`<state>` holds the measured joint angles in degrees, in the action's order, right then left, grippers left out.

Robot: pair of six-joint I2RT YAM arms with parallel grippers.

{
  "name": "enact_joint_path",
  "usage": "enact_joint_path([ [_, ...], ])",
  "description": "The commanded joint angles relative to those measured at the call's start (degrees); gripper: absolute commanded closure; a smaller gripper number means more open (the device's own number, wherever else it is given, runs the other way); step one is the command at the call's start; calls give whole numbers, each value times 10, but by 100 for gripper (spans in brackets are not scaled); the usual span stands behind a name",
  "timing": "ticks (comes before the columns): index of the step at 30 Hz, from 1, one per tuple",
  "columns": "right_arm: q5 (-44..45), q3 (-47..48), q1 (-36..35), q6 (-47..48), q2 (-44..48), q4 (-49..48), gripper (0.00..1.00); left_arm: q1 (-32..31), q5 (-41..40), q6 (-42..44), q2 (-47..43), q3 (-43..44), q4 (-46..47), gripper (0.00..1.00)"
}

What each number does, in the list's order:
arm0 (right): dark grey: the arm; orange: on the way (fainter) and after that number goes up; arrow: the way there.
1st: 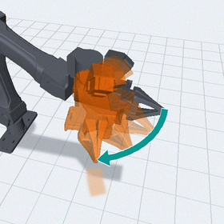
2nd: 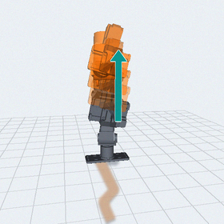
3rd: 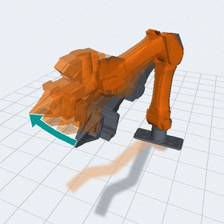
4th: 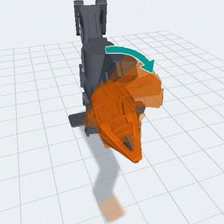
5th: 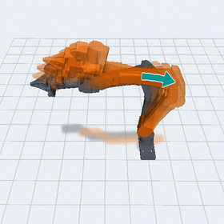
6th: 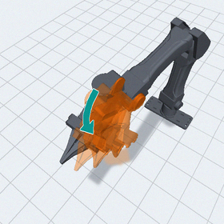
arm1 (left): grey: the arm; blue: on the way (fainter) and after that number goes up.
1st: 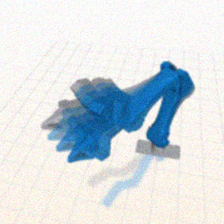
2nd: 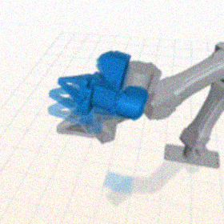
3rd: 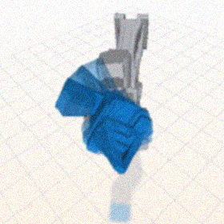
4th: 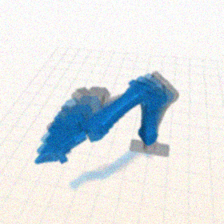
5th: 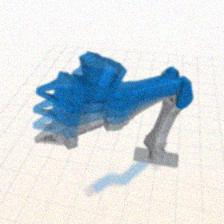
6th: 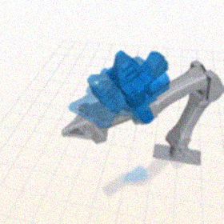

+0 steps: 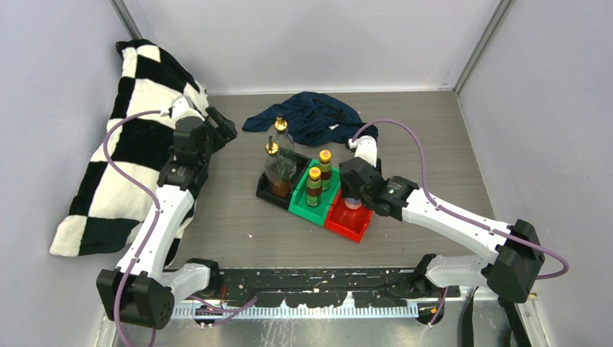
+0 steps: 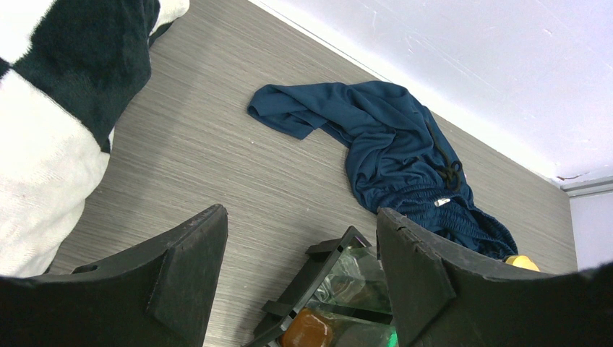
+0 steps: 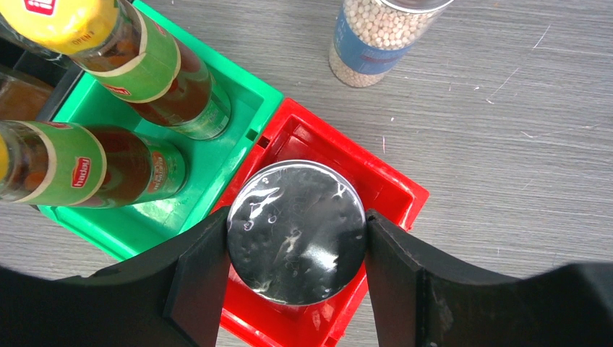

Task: Organize the condiment bottles
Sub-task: Place the bottle in the storage box.

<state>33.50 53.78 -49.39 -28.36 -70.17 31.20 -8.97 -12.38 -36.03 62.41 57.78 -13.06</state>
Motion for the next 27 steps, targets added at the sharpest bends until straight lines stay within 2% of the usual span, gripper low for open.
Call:
enact_joint_path([
  [1,4,0,6,6,2,-51,99,4,1,-3,-1,-1,26,24],
  [27,11,-31,20,16,10,-78,99,4,4,-3,1,-1,27,25],
])
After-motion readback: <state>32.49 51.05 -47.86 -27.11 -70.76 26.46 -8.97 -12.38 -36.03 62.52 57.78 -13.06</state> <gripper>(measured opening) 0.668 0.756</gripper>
